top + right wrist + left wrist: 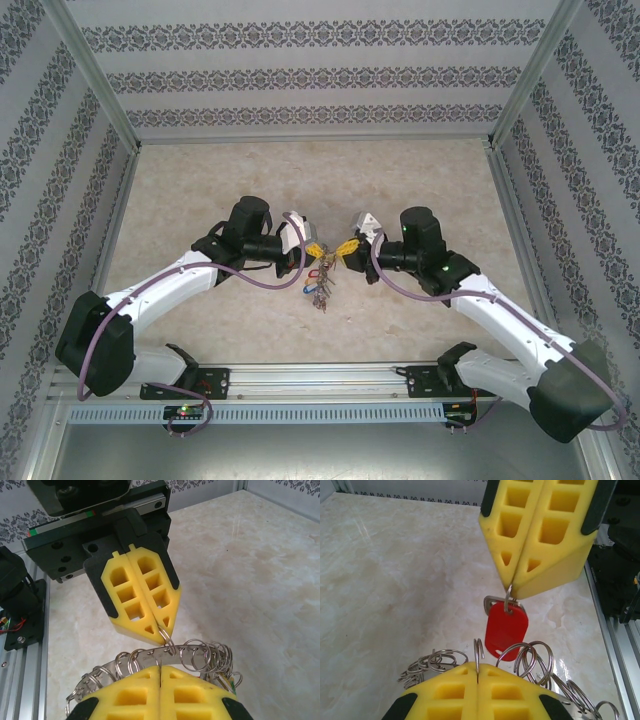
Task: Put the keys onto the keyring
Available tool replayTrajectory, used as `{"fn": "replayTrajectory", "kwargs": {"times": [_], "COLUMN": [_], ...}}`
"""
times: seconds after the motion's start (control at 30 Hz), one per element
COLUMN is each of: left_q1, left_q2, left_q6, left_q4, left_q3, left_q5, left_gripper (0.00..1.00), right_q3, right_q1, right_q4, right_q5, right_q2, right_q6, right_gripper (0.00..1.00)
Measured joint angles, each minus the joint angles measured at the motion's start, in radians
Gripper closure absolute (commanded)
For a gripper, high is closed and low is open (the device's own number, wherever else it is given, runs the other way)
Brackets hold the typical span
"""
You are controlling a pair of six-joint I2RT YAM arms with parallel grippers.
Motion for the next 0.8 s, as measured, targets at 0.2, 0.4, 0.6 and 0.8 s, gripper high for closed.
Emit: {"fn": "replayTrajectory", "kwargs": {"times": [0.2, 0.4, 0.6, 0.8], "left_q1": [0.000, 0.000, 0.000, 0.000], "left_q2": [0.000, 0.000, 0.000, 0.000], "left_q6": [-0.002, -0.008, -0.008, -0.008], "left_q4": [0.004, 0.005, 0.005, 0.005], "left_q3": [-0.001, -0.001, -0.001, -0.001], "left_q5": [0.002, 0.002, 0.002, 0.002], "left_gripper": [1.00, 1.00, 1.00, 1.00], "right_q3": [0.017, 0.023, 0.034, 0.039], "right_q1": [0.006, 0.021, 0.035, 0.048], "right_q4": [0.012, 0.033, 0.050, 0.065], "right_q5": [0.000, -0.003, -0.003, 0.007], "right_q2": [0.037, 0.062, 0.091, 0.105], "right_q6": [-0.004, -0.006, -0.006, -0.006], "right_gripper": [1.00, 1.00, 1.00, 1.00]}}
